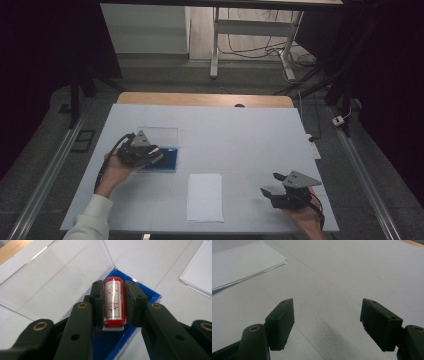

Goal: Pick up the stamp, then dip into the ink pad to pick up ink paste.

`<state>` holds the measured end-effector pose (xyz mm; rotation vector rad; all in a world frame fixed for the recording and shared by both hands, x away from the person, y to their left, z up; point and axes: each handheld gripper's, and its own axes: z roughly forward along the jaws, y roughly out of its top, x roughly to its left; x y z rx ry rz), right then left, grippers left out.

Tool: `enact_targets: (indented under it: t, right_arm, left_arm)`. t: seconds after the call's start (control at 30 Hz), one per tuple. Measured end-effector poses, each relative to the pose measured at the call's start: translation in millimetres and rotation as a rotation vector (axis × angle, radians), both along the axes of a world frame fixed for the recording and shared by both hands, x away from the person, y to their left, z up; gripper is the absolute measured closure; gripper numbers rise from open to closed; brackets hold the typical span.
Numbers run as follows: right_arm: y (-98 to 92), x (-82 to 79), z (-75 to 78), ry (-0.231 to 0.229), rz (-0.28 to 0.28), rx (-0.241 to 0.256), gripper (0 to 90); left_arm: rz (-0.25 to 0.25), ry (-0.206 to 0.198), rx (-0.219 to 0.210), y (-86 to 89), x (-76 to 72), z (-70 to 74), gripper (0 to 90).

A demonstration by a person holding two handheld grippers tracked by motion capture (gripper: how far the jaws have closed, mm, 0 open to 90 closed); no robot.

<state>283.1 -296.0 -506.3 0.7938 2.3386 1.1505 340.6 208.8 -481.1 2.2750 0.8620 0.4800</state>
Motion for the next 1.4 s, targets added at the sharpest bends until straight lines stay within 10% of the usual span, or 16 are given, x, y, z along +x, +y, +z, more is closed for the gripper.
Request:
enact_targets:
  t: [0.5,1.4]
  right_arm:
    - [-1.8,-1.5,1.0,-0.005,-0.002,0.004,27.5]
    - [-0.3,-1.6,-0.6,0.005,-0.003,-0.004,27.8]
  left_arm:
    - [0.002,-0.054,-0.132,13.8,-14.2,31.0,70.3]
    - [0.042,0.042,-0.053,6.9,9.3,9.2,70.4]
